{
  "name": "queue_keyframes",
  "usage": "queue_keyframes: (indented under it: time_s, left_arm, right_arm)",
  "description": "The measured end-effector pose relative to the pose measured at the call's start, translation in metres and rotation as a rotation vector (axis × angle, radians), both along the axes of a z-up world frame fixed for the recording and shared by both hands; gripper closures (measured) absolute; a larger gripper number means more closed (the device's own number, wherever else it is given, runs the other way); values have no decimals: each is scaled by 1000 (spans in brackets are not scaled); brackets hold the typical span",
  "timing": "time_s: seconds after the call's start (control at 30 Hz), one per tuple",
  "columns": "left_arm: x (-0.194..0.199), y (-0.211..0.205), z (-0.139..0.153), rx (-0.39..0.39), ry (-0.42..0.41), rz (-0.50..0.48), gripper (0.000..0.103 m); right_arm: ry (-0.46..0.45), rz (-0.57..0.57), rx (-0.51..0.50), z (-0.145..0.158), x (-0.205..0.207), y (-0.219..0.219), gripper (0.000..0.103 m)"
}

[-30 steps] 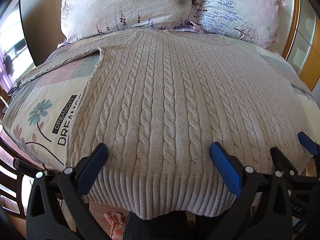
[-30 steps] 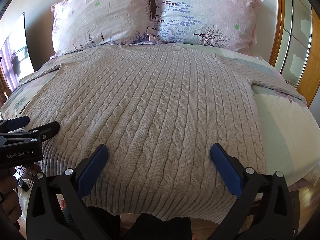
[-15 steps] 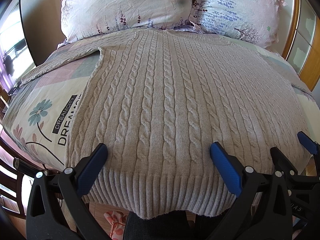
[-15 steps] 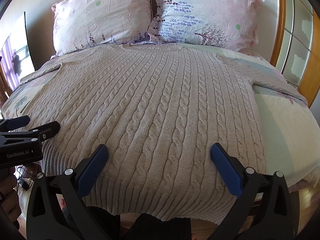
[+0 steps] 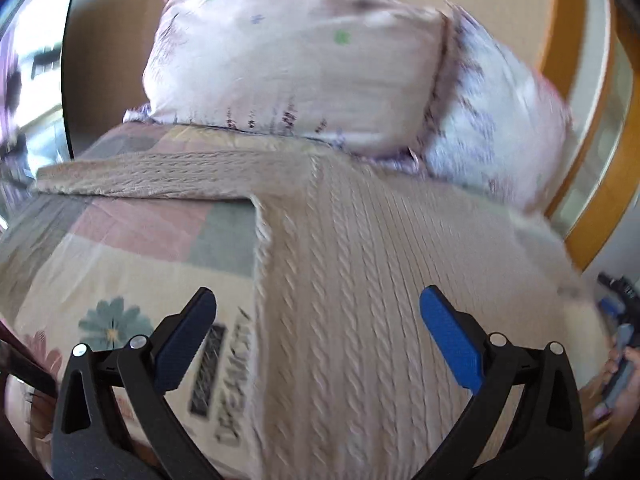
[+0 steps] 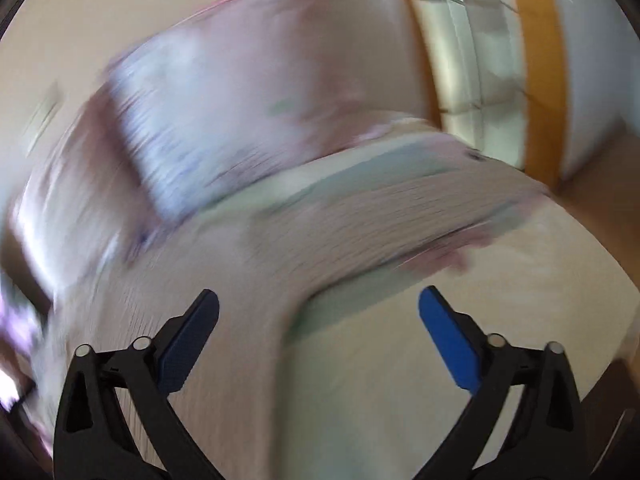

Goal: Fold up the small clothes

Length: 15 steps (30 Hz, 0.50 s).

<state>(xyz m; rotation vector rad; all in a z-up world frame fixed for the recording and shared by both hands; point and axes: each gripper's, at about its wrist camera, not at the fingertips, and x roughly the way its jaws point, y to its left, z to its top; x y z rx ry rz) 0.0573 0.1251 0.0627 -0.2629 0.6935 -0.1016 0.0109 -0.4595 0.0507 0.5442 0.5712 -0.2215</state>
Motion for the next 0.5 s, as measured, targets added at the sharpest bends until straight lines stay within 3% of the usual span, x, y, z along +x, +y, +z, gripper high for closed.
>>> queue_keyframes:
  time_s: [0.1,0.17,0.27,0.33,0.4,0.47,0.5]
  left_arm:
    - [32,37,-4,-92,53,8,2]
    - [44,55,-8,-109,75,39,2]
    - [51,79,-11,-96,39,99,2]
    - [54,94,-14,-86,25,149,2]
    - [57,105,-18,-73,53,185,2]
    - [61,117,-23,-73,76,213,2]
    - [60,124,-23,-72,73,228,2]
  right_arm:
    - [58,-257,200,-21,13,-100,61]
    - [69,-365,314,-37,12,-139,65]
    - [82,-425,429,-57,19,-173,67]
    - [94,-439,452,-65,24,-180,72]
    - [93,-478,450,-72,26,-185,92]
    - [99,-488,428,-69,34,-183,94]
    - [81,-496,369,-57,36,-173,94]
